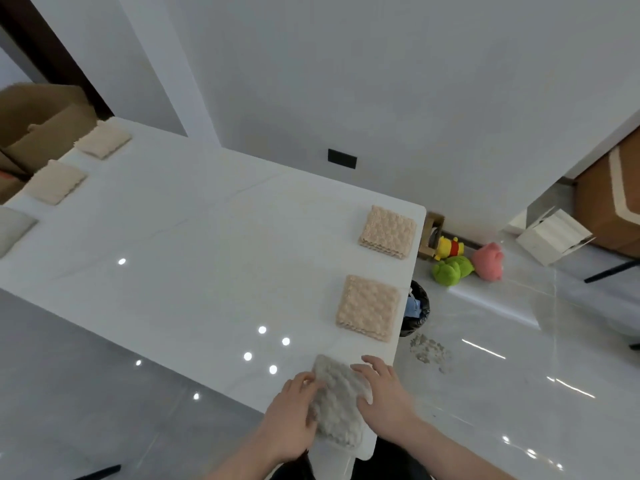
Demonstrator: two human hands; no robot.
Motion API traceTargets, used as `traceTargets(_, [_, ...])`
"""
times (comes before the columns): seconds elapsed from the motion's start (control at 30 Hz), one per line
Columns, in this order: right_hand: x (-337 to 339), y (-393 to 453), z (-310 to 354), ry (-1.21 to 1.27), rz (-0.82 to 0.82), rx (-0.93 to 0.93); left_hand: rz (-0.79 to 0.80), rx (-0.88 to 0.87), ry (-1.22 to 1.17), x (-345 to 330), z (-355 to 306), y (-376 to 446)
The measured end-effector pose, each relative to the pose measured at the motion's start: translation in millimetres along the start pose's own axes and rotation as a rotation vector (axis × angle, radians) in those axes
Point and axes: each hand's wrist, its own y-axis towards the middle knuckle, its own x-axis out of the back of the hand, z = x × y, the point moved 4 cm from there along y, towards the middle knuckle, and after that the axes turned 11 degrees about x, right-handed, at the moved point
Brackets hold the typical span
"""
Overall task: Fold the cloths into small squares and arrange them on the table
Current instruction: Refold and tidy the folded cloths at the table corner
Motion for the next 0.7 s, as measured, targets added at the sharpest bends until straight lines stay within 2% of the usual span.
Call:
traceTargets(0.17, [-56, -45, 20, -0.033, 0.025, -0.054, 0.088, -0.107, 0.134, -8, 6, -20])
traceTargets(0.37, [-70, -56, 13, -0.048, 0.174, -0.145, 0.264, -0.001, 0.315, -13, 8, -14])
traceTargets(0.53, [-64, -48, 9, 0.006, 0.203, -0.160, 0.090, -0.037, 0.310, 1, -13, -2])
traceTargets(0.6, [-56, -43, 6, 0.017, 0.208, -0.143, 0.097, -0.059, 0.310, 4, -23, 3])
traceTargets(0.7, [-35, -34, 0, 0.040, 0.164, -0.115, 0.178, 0.046, 0.323, 1, -23, 11])
